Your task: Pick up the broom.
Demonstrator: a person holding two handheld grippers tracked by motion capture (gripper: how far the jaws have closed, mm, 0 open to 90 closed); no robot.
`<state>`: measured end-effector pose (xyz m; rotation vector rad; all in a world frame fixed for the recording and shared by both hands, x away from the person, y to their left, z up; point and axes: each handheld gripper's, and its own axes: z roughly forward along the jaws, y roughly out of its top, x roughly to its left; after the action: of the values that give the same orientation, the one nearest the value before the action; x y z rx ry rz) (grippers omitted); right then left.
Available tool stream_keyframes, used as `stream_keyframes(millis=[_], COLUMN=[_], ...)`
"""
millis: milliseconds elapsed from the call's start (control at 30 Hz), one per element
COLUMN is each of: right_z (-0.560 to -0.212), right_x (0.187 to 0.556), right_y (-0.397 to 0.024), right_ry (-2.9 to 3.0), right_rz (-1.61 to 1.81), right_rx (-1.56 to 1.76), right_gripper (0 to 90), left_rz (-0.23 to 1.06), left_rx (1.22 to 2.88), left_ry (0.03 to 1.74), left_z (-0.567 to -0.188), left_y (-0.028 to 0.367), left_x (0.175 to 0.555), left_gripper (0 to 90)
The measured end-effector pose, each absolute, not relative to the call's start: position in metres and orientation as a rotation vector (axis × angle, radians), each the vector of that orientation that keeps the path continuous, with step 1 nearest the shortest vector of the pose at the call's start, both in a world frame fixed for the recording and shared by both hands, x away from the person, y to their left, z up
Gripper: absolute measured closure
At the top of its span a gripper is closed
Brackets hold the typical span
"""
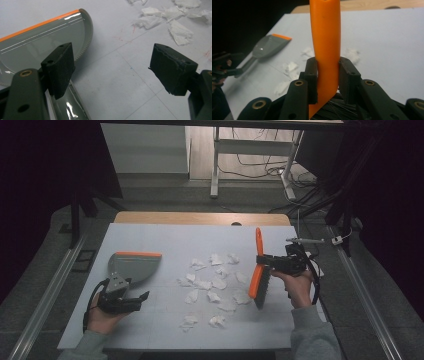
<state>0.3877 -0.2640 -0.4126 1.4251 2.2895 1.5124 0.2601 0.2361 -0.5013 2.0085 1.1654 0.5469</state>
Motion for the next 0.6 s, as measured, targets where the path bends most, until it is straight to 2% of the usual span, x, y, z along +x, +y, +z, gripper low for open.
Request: stream_keyframes(millis=[367,600], right_z=[-0.414,-0.416], right_x=[0.382,0.383], right_y=[-0.238,-0.229], right_ry=[2.188,2.182], right_rz=[1.711,1.732], right_rx=[1.376,1.345], right_gripper=[70.4,70.4], left_rz=[0.543,0.534], left_rx=[1.997,1.992], left_ry=[1.165,1.138], left_z=[-0.499,-0.491], left_y=[0.235,0.221], left_x=[0.26,0.263], left_gripper=[20.8,20.8])
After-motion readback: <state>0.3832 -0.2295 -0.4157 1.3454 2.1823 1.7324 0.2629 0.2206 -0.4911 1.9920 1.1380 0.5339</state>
